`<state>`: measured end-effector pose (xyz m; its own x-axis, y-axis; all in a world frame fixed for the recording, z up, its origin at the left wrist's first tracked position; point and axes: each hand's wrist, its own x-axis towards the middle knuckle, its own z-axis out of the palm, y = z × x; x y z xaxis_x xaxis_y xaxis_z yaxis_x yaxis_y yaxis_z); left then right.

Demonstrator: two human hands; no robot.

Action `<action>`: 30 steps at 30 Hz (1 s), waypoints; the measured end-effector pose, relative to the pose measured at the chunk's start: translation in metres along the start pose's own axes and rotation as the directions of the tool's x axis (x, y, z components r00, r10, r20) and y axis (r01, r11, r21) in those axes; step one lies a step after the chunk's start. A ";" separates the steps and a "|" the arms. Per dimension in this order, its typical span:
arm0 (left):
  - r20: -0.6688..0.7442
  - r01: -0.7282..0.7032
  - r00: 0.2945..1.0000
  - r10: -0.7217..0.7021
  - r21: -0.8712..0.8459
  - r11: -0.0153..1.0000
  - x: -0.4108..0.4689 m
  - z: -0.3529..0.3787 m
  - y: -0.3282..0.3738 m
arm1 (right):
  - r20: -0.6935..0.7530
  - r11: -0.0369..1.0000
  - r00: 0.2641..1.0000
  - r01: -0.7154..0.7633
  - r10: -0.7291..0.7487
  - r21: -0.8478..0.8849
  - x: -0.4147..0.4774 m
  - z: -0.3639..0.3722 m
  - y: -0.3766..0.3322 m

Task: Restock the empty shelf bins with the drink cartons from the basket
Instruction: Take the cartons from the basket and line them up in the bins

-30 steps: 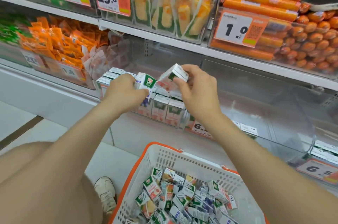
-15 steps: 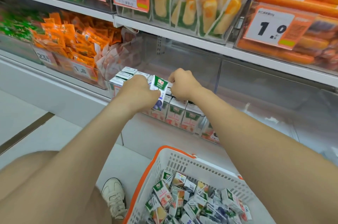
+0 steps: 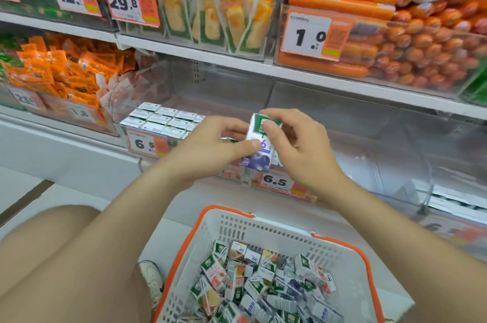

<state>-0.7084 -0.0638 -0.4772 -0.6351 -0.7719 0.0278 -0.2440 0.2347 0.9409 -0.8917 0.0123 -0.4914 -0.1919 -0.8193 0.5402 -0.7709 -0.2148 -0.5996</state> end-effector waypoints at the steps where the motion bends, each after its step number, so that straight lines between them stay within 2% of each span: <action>1: 0.042 -0.001 0.999 0.002 -0.023 1.000 -0.002 0.010 0.004 | -0.022 1.000 1.000 -0.019 0.019 0.019 -0.009 -0.011 0.006; 4: 0.090 -0.024 0.996 0.028 -0.051 0.998 -0.002 0.040 0.014 | -0.054 0.993 0.994 -0.086 0.091 0.081 -0.029 -0.041 0.019; 7: 0.093 -0.088 0.991 0.092 -0.040 0.995 -0.002 0.073 0.026 | -0.059 0.962 0.973 -0.211 0.224 0.172 -0.039 -0.071 0.023; 13: 0.169 -0.312 0.938 0.303 0.029 0.950 0.002 0.145 0.059 | -0.090 0.956 0.951 -0.293 0.295 0.036 -0.061 -0.146 0.042; 16: 0.090 -0.482 0.873 0.479 0.296 0.824 0.012 0.187 0.066 | -0.193 0.948 0.933 -0.317 0.304 -0.036 -0.074 -0.189 0.059; 19: 0.058 -0.525 0.821 0.569 0.470 0.710 0.019 0.229 0.070 | -0.306 0.931 0.919 -0.315 0.251 -0.183 -0.091 -0.233 0.079; 22: 0.191 -0.615 0.750 0.634 0.554 0.561 0.024 0.266 0.072 | -0.306 0.881 0.926 -0.324 0.221 -0.344 -0.108 -0.272 0.104; 24: 0.305 -0.671 0.708 0.637 0.573 0.471 0.030 0.290 0.069 | -0.273 0.829 0.921 -0.375 0.279 -0.415 -0.118 -0.292 0.122; 27: 0.418 -0.703 0.682 0.600 0.599 0.383 0.037 0.324 0.062 | -0.260 0.748 0.885 -0.466 0.387 -0.474 -0.128 -0.314 0.148; 30: 0.478 -0.708 0.656 0.584 0.658 0.257 0.043 0.348 0.056 | -0.216 0.599 0.855 -0.490 0.471 -0.633 -0.135 -0.327 0.174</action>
<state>-1.0044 0.1215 -0.5410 -0.9097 -0.0871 0.4060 -0.0954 0.9954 -0.0001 -1.1988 0.2596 -0.4756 -0.6584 -0.6872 0.3070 -0.7525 0.6093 -0.2499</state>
